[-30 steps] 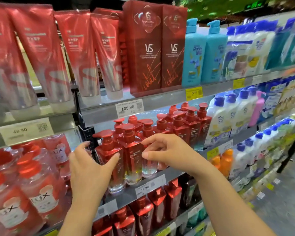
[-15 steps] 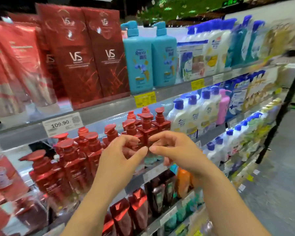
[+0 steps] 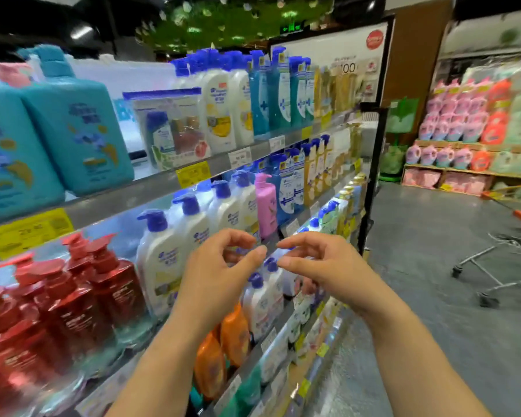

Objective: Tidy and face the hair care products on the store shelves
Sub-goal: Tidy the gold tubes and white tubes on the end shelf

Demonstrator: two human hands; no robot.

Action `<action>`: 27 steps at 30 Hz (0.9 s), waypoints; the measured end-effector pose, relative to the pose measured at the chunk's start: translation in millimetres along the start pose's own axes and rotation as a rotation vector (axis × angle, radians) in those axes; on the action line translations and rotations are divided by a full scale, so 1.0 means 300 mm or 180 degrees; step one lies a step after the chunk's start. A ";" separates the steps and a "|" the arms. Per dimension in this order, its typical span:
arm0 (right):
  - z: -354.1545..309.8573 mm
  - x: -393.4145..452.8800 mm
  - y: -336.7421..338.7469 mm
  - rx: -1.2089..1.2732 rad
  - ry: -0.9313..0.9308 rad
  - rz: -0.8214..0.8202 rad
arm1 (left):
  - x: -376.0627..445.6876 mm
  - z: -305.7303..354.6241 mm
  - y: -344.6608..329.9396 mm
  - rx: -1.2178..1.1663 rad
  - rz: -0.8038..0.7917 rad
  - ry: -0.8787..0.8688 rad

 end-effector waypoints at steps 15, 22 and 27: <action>0.110 0.176 0.519 -0.0206 -0.0118 0.0559 | 0.381 0.066 -0.519 -0.0435 -0.0393 -0.0190; 0.186 0.445 0.723 -0.0392 -0.0110 0.0709 | 0.672 0.005 -0.708 -0.0643 -0.0367 -0.0208; 0.195 0.671 0.851 -0.0518 -0.0052 0.0732 | 0.902 -0.012 -0.811 -0.0615 -0.0299 -0.0270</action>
Point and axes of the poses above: each hand's wrist, its own x-axis towards the middle knuckle, its own y-axis out of the back of the hand, z = x × y, the point moved 8 cm from there along x, towards the middle knuckle, and after that the axes turned 2 degrees about x, right-handed, at the moved point
